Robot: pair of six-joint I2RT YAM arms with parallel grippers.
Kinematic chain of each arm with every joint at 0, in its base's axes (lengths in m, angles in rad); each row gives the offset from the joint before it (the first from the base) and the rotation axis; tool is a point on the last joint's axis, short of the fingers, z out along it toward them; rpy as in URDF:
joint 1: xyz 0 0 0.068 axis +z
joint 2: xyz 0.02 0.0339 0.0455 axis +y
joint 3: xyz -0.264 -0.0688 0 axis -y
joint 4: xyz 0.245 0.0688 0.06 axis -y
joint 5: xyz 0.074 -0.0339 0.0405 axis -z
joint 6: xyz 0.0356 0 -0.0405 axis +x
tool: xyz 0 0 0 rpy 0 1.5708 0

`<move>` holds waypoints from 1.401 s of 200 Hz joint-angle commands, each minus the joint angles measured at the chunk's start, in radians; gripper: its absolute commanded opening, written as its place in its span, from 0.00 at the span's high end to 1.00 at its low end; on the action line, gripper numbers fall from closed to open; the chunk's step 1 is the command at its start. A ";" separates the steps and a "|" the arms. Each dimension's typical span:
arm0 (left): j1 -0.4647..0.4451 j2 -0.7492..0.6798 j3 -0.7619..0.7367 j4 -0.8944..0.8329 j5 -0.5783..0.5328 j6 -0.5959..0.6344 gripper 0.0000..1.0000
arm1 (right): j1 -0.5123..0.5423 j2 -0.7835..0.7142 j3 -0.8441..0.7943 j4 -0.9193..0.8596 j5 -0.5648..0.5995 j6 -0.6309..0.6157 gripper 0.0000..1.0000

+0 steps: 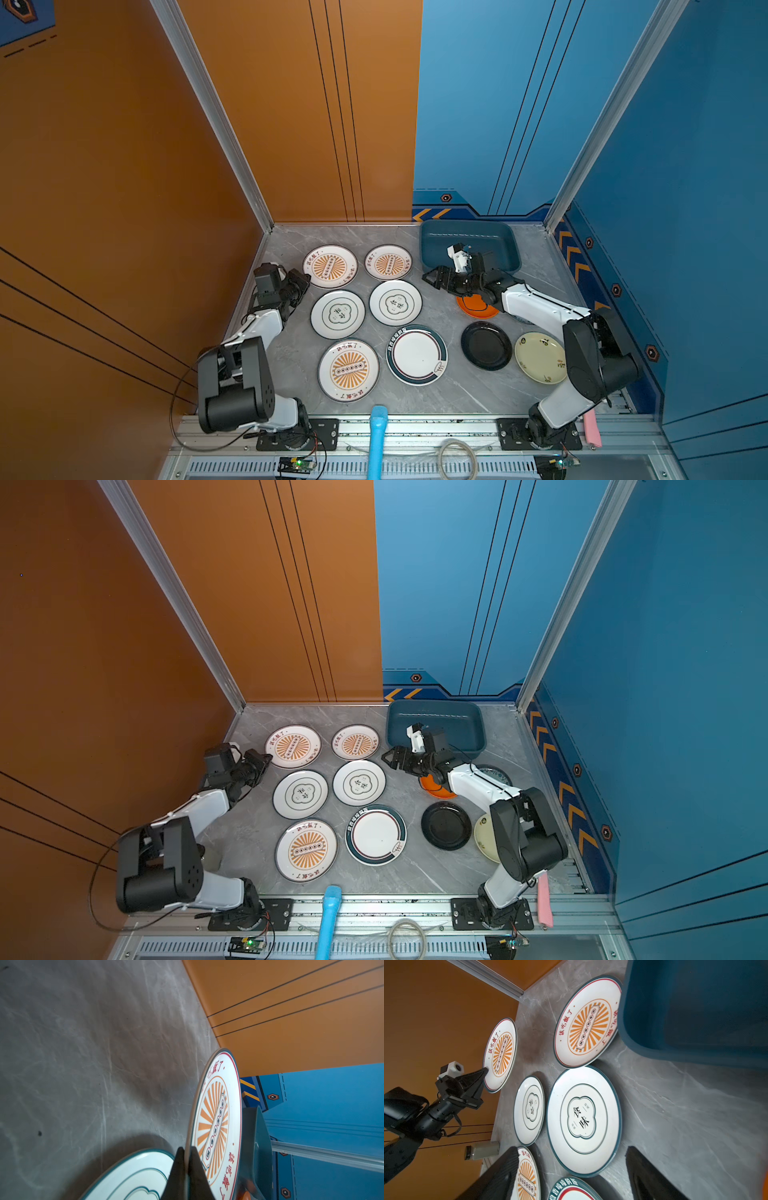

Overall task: Place the plates into the plastic bin on the countertop
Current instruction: 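Lift the plate upright with left gripper while right gripper grasps its rim, then carry the plate to the bin with right gripper while left gripper releases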

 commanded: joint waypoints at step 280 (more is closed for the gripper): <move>-0.375 -0.024 0.212 -0.284 0.267 0.263 0.99 | 0.071 0.093 0.069 0.060 -0.440 0.083 0.86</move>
